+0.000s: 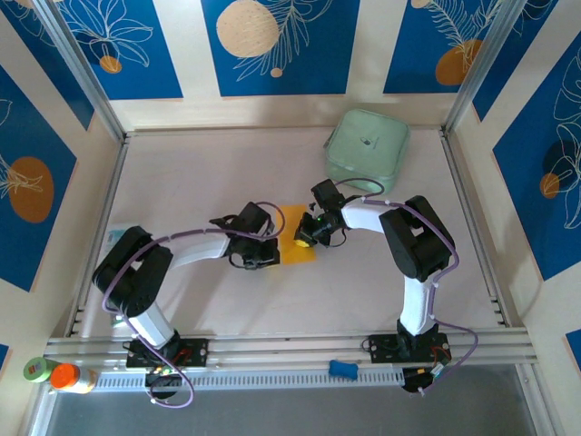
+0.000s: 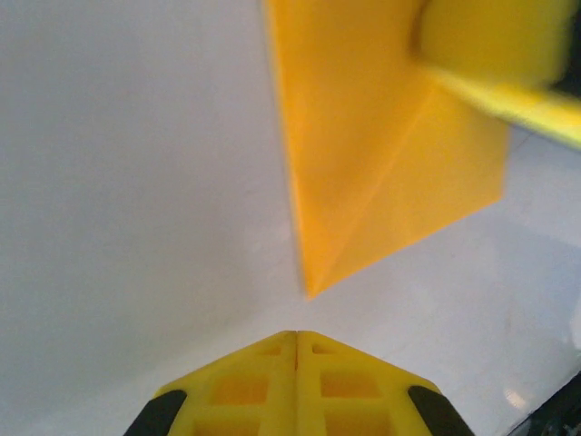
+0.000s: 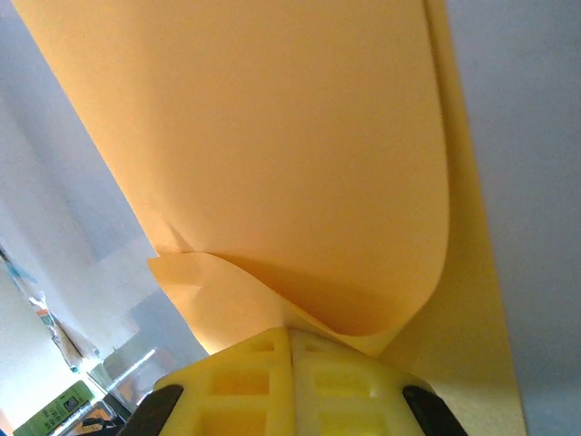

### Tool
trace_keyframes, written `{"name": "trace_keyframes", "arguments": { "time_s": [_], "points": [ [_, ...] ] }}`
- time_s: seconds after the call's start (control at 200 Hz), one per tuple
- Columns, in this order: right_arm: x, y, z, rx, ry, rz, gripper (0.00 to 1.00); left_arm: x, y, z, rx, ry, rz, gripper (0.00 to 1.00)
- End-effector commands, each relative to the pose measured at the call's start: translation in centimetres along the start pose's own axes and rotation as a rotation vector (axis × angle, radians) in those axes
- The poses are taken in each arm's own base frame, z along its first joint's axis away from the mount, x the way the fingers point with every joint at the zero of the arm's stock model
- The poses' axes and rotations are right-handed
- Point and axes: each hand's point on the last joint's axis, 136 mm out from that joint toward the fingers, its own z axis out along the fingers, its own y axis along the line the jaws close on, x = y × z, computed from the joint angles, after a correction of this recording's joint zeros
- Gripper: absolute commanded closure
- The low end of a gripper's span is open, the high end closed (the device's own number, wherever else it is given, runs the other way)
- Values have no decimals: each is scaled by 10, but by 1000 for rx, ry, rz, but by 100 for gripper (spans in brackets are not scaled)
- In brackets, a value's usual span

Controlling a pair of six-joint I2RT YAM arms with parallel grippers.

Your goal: Fold a paper plane with a square sheet of paper (pick it up from the middle)

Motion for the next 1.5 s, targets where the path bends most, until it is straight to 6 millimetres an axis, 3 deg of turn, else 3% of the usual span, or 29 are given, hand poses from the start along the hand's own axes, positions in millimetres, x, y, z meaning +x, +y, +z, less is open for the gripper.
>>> {"name": "trace_keyframes", "arguments": {
  "time_s": [0.0, 0.235, 0.475, 0.615, 0.77, 0.875, 1.106, 1.496],
  "points": [
    [18, -78, 21, 266, 39, 120, 100, -20, -22, -4, 41, -64, 14, 98],
    [16, -69, 22, 236, 39, 112, 100, -32, -23, 23, 54, -55, -59, 100],
    [12, -52, 15, 196, 13, 62, 100, -22, 3, 33, -39, -36, -87, 100],
    [5, -25, 5, 128, -20, -24, 100, -12, 16, 37, -79, -14, -103, 100],
    [-7, 18, -26, 26, -98, -188, 100, -6, 25, 41, -106, 9, -107, 100],
    [0, 34, -34, -19, -103, -283, 99, -4, 27, 43, -109, 22, -110, 100],
    [26, 24, -23, -14, -50, -254, 100, -3, 30, 43, -123, 19, -117, 100],
    [33, 15, 0, 3, 1, -234, 100, -1, 32, 45, -124, 26, -126, 100]
  ]
}}
